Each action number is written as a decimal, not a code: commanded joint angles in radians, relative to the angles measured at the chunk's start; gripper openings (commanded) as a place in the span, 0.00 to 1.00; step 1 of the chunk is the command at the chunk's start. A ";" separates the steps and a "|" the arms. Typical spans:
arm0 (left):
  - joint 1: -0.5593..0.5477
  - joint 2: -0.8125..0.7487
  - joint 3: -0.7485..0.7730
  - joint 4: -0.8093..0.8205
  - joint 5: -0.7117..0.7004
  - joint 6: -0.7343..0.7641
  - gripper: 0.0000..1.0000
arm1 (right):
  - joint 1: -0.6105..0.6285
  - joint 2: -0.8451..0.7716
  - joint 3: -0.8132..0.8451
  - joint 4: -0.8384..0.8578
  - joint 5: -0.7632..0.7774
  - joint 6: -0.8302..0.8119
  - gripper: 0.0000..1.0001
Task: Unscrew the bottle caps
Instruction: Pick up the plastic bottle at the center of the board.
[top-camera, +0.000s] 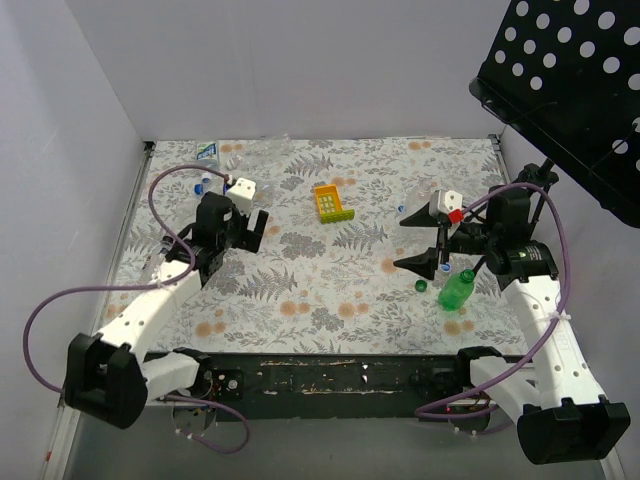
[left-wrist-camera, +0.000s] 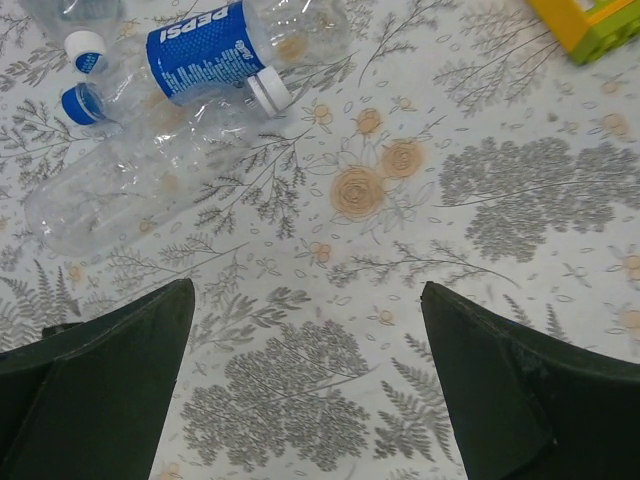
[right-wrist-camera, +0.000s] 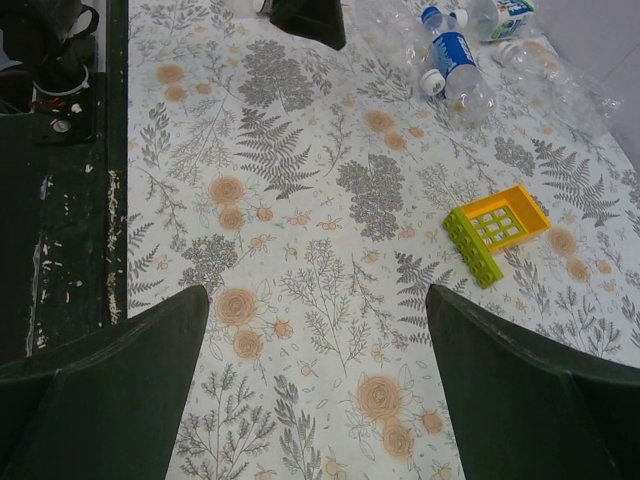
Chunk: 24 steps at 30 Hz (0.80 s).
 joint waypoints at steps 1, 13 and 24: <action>0.060 0.172 0.111 0.066 -0.002 0.238 0.98 | -0.001 0.015 0.065 -0.064 -0.054 -0.156 0.97; 0.185 0.604 0.391 -0.054 -0.026 0.448 0.98 | 0.000 0.024 -0.005 -0.034 -0.111 -0.179 0.97; 0.202 0.733 0.414 0.075 -0.090 0.531 0.96 | 0.000 0.044 -0.027 -0.055 -0.143 -0.208 0.97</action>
